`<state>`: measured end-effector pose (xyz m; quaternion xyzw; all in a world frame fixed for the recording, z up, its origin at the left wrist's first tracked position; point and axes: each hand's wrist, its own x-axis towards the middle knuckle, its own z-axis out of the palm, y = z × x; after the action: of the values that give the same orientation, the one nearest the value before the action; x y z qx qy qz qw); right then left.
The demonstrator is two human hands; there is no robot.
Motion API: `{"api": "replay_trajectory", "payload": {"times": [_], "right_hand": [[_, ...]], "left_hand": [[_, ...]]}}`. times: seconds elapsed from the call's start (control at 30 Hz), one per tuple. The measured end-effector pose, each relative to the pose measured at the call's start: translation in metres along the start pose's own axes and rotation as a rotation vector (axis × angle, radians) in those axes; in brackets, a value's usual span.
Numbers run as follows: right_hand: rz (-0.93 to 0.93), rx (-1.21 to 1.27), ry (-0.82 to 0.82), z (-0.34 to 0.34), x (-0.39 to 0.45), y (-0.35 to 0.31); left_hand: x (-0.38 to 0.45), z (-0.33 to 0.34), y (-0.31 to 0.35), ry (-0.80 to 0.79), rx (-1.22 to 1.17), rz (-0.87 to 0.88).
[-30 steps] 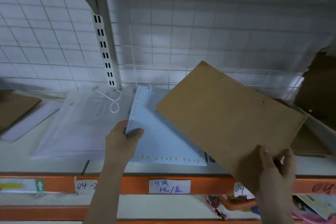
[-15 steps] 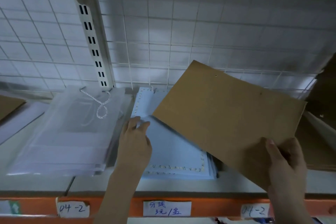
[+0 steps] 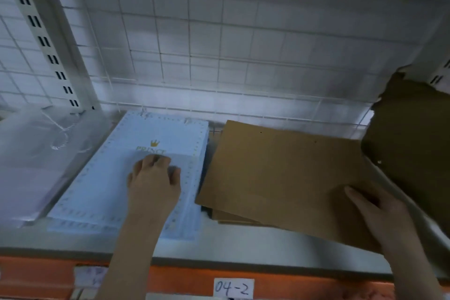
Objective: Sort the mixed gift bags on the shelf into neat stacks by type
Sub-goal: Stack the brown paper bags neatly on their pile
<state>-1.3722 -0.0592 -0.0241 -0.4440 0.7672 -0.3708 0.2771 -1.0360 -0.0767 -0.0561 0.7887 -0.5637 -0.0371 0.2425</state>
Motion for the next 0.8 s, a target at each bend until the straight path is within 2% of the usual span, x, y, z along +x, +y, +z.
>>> {"api": "replay_trajectory", "payload": {"times": [0.17, 0.3, 0.4, 0.57, 0.67, 0.8], "right_hand": [[-0.107, -0.192, -0.064, -0.023, 0.038, 0.024], [-0.161, -0.179, -0.096, -0.019, 0.058, 0.031], [-0.161, -0.208, -0.070, -0.010, 0.066, 0.037], [-0.266, -0.520, 0.073, 0.003, 0.069, 0.037], [-0.404, -0.447, 0.131, 0.017, 0.057, 0.021], [-0.633, -0.287, 0.069, 0.053, 0.024, -0.001]], "left_hand": [[-0.025, 0.015, 0.026, 0.061, -0.008, -0.024], [-0.034, 0.017, 0.033, 0.052, 0.029, -0.026], [-0.039, 0.017, 0.039, 0.062, 0.052, -0.023], [-0.041, 0.013, 0.042, 0.044, 0.074, -0.027], [-0.035, 0.008, 0.038, 0.059, 0.032, -0.013], [-0.026, 0.000, 0.011, 0.091, 0.034, 0.059]]}}
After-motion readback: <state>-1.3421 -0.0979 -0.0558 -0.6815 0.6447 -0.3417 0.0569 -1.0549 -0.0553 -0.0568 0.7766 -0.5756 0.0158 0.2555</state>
